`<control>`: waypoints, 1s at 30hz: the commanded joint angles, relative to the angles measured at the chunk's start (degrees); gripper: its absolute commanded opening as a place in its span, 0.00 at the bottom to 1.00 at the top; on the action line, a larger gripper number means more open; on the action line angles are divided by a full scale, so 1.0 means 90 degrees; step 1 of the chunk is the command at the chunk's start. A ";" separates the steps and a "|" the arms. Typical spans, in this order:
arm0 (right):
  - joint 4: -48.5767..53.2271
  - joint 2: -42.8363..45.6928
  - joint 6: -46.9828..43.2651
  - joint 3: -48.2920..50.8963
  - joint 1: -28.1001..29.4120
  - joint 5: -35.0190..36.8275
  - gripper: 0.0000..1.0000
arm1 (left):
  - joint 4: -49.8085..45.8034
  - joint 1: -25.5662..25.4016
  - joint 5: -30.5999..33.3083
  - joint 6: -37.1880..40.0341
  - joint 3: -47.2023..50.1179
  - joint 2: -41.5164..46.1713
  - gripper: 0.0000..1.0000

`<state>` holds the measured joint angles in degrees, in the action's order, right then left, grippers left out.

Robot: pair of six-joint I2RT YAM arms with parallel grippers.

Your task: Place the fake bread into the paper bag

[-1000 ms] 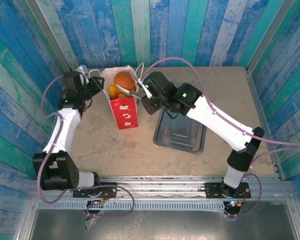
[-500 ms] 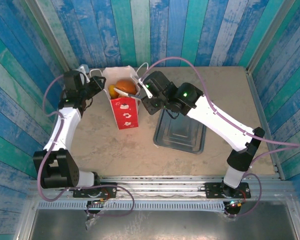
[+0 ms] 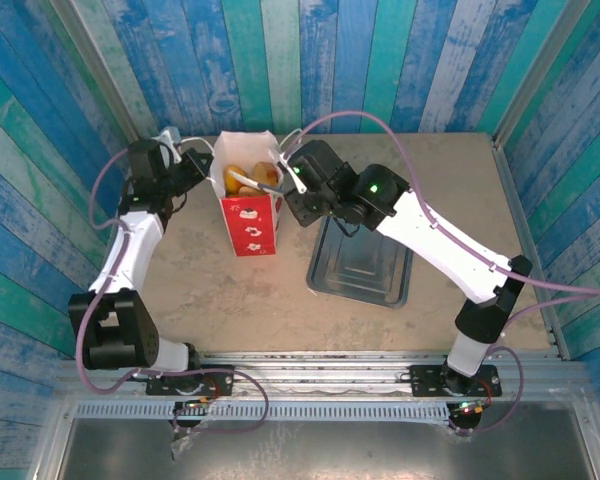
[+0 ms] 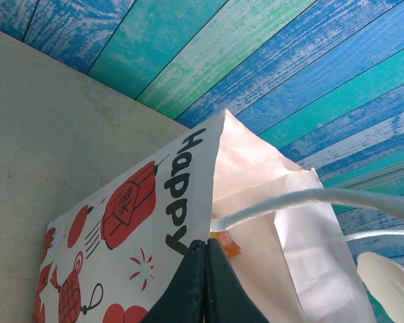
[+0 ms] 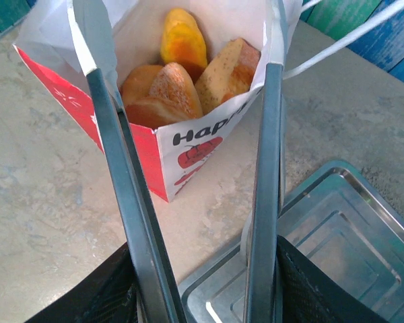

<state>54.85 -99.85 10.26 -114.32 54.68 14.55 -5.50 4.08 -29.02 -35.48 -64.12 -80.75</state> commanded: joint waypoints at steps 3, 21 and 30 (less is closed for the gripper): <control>-0.0567 0.0634 0.0146 0.0133 -0.0054 -0.0067 0.50 | 0.0452 0.0006 -0.0531 -0.0105 0.0047 -0.0349 0.04; -0.2259 0.2470 0.0826 0.2124 -0.0682 -0.0709 0.49 | 0.0800 -0.0173 -0.1150 -0.0230 -0.0039 -0.0521 0.20; -0.2454 0.3427 0.0909 0.2840 -0.0682 0.0170 0.49 | -0.0352 -0.0160 0.0049 0.0389 -0.0347 0.0169 0.75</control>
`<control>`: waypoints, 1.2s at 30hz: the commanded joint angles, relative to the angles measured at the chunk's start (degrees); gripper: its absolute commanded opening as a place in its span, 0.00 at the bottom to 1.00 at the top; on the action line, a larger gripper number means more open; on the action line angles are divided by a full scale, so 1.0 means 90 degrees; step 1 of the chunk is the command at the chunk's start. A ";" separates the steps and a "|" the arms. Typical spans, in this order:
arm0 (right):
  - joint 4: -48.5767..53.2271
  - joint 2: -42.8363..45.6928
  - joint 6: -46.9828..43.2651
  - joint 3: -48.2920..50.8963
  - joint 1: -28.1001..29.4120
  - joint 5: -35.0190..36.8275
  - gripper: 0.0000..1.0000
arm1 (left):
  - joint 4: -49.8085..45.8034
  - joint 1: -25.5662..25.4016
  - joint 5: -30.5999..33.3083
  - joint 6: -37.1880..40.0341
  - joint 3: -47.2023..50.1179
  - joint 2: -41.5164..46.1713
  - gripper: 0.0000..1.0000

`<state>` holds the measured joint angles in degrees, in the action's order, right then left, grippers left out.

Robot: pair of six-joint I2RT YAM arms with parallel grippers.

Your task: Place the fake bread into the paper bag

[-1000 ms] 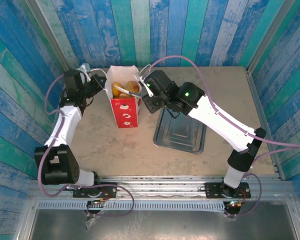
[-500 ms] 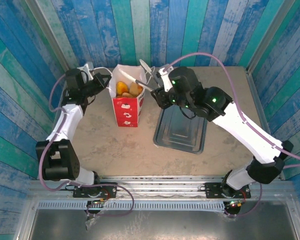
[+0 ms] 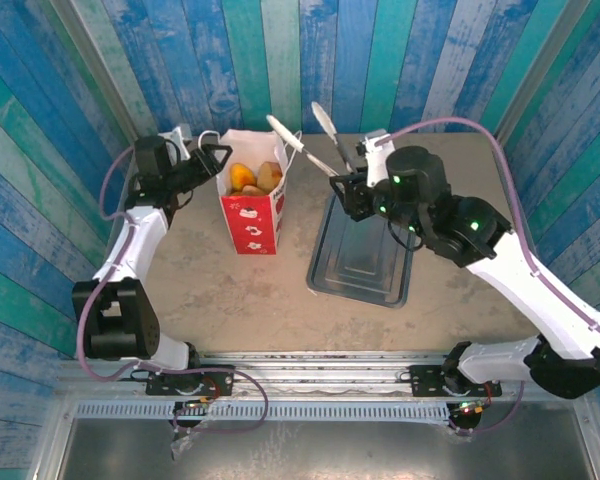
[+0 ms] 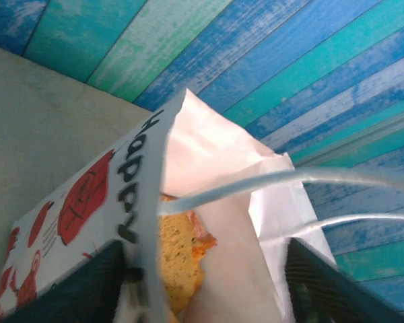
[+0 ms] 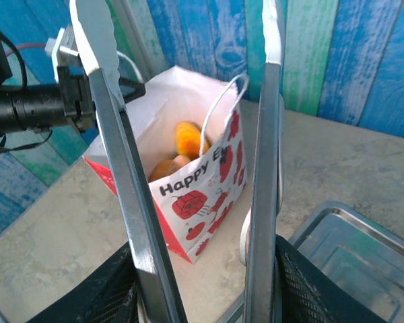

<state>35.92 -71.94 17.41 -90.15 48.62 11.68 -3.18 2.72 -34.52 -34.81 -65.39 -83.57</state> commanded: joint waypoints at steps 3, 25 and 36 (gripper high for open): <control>-0.0257 0.0587 0.0178 0.0455 -0.0005 0.0806 0.49 | -0.0865 -0.0012 0.1102 0.0507 -0.0160 0.0901 0.88; -0.0502 0.0254 0.1198 0.4079 -0.0170 0.2163 0.49 | -0.0655 -0.0006 0.2482 0.0992 0.1308 0.3847 0.94; -0.0634 -0.0474 0.2195 0.4906 -0.0166 0.2311 0.48 | -0.1063 -0.0010 0.3353 0.1036 0.1908 0.4692 0.94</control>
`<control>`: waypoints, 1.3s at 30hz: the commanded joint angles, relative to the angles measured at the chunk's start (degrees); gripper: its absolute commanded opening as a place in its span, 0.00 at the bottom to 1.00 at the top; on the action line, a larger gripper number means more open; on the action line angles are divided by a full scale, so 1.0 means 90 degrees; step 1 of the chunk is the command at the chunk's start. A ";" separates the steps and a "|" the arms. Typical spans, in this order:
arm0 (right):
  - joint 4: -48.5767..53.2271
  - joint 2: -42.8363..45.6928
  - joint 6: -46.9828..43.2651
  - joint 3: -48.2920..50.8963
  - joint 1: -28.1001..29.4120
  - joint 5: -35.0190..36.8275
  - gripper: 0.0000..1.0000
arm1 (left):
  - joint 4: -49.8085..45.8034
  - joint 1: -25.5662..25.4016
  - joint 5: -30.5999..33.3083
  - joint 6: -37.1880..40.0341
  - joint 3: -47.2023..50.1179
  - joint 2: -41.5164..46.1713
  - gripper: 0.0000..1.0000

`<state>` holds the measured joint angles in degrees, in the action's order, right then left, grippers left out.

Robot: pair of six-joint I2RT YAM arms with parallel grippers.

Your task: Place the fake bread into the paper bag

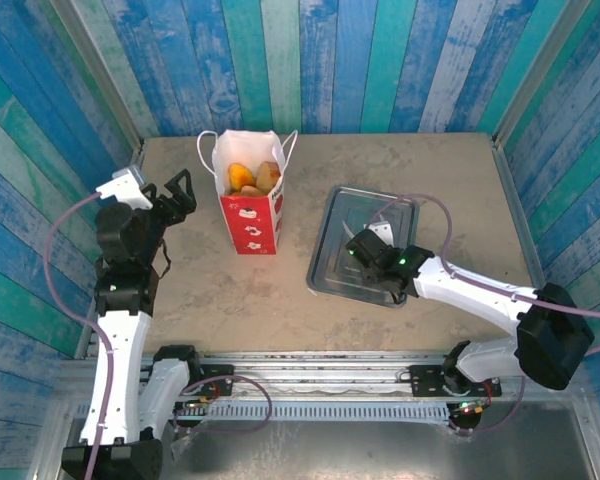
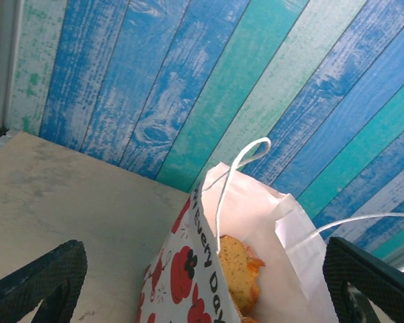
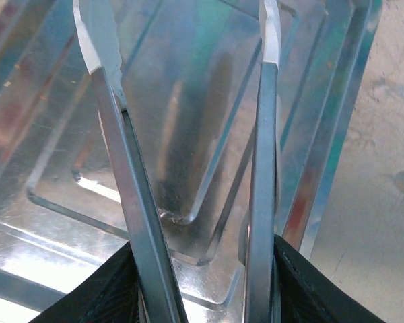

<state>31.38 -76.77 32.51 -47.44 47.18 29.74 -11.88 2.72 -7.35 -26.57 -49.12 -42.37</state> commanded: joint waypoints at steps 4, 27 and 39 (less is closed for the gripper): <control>-0.0215 0.0018 0.0771 0.0507 0.0069 0.0327 0.48 | -0.0102 -0.0010 0.0521 0.0071 0.0211 0.0194 0.94; -0.0230 -0.0717 0.1893 0.1065 0.0779 -0.0013 0.62 | -0.0123 -0.0017 0.0669 -0.0056 0.0311 0.0294 0.94; 0.0169 -0.0257 0.1937 0.0927 0.0786 0.0195 0.77 | -0.0058 -0.0009 0.0806 -0.0187 0.0247 0.0322 0.94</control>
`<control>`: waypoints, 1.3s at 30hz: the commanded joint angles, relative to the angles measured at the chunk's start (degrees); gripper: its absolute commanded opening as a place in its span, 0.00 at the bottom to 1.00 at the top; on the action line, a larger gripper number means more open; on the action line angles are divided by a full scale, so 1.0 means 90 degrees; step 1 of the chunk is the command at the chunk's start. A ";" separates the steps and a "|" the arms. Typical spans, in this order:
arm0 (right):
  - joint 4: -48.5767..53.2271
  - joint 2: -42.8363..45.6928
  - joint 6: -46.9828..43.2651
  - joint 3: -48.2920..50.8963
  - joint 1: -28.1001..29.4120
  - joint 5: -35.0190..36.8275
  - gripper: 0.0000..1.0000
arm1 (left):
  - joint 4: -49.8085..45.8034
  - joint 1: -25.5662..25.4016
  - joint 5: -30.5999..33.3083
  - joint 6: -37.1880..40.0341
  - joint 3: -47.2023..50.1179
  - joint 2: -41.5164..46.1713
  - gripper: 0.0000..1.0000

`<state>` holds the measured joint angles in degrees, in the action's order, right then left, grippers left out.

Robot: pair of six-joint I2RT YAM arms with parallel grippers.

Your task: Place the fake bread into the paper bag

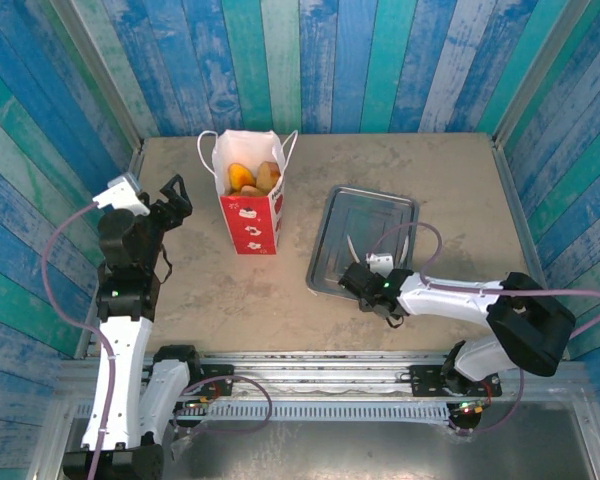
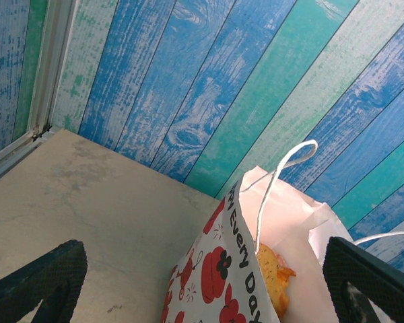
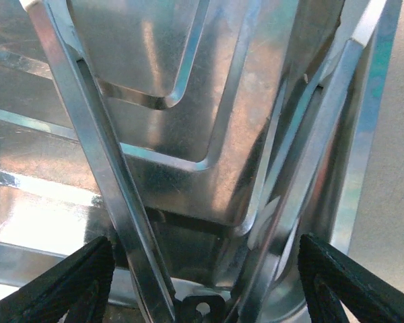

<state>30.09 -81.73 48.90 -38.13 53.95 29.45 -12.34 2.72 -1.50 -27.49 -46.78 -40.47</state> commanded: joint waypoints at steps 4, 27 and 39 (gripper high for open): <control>0.0761 0.0847 -0.0032 -0.0358 0.0035 0.0575 0.82 | 0.0085 -0.0009 0.0248 -0.0144 0.0066 0.0105 0.94; -0.2343 0.5302 -0.3966 0.1183 -0.3247 0.1436 1.00 | 0.3542 -0.0009 0.2493 0.1194 0.2600 -0.0566 0.94; -0.5256 0.3097 -0.4662 0.2556 -0.4905 0.0599 1.00 | 0.5645 -0.0009 0.2047 0.1570 0.3462 -0.2354 0.94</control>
<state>-5.63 -50.19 10.37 -15.99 11.20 35.83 29.71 2.72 17.98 -16.05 -16.84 -59.35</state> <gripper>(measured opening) 0.997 0.943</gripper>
